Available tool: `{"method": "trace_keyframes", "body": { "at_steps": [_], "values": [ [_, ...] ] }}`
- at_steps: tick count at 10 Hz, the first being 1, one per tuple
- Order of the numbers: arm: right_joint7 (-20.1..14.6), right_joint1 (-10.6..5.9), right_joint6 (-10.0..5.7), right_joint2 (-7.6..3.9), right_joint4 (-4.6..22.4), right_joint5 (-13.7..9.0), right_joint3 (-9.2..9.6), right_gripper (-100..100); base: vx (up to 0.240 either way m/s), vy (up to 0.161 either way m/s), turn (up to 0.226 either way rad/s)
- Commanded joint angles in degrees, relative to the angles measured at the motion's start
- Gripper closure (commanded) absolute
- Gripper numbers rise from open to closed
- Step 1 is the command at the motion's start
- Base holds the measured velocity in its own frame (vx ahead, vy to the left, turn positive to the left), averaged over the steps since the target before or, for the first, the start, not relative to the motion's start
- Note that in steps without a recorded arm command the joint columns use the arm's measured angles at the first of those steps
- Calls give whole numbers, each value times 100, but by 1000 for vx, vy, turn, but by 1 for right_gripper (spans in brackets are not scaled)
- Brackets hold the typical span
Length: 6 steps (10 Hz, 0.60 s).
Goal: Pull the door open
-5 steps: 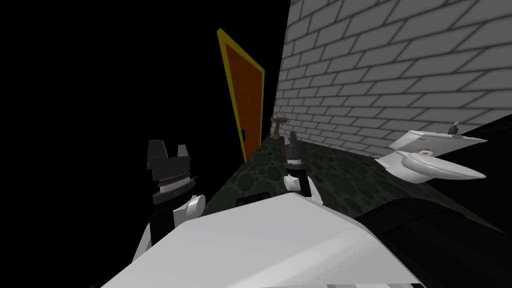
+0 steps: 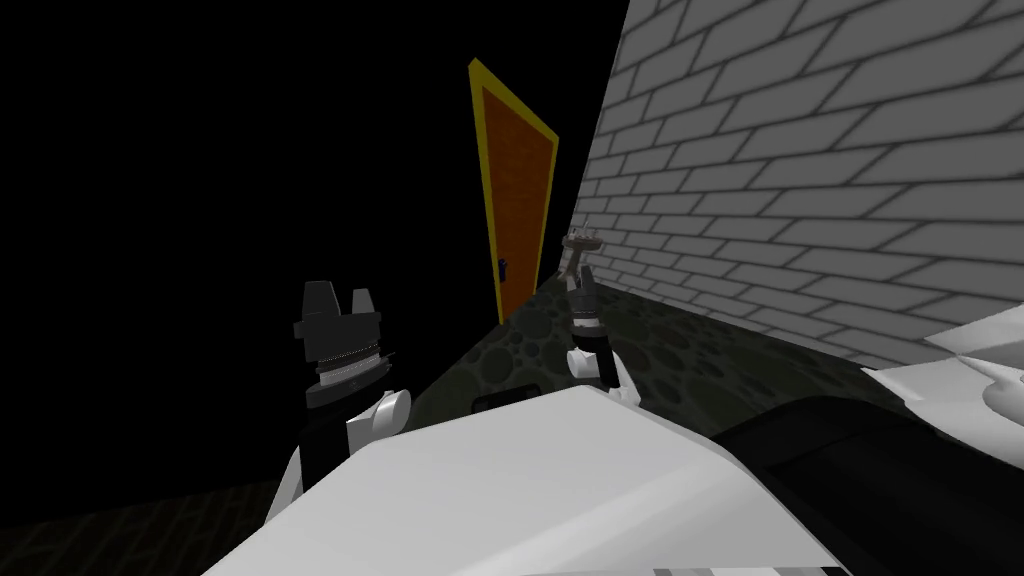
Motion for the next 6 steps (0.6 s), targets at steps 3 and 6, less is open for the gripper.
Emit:
{"method": "trace_keyframes", "body": {
  "at_steps": [3,6],
  "values": [
    [-278,-191,10,-100,396,-421,-89,-100,109,-134,350],
    [-492,-343,6,-173,717,-751,-167,-100,77,-136,264]
  ]
}}
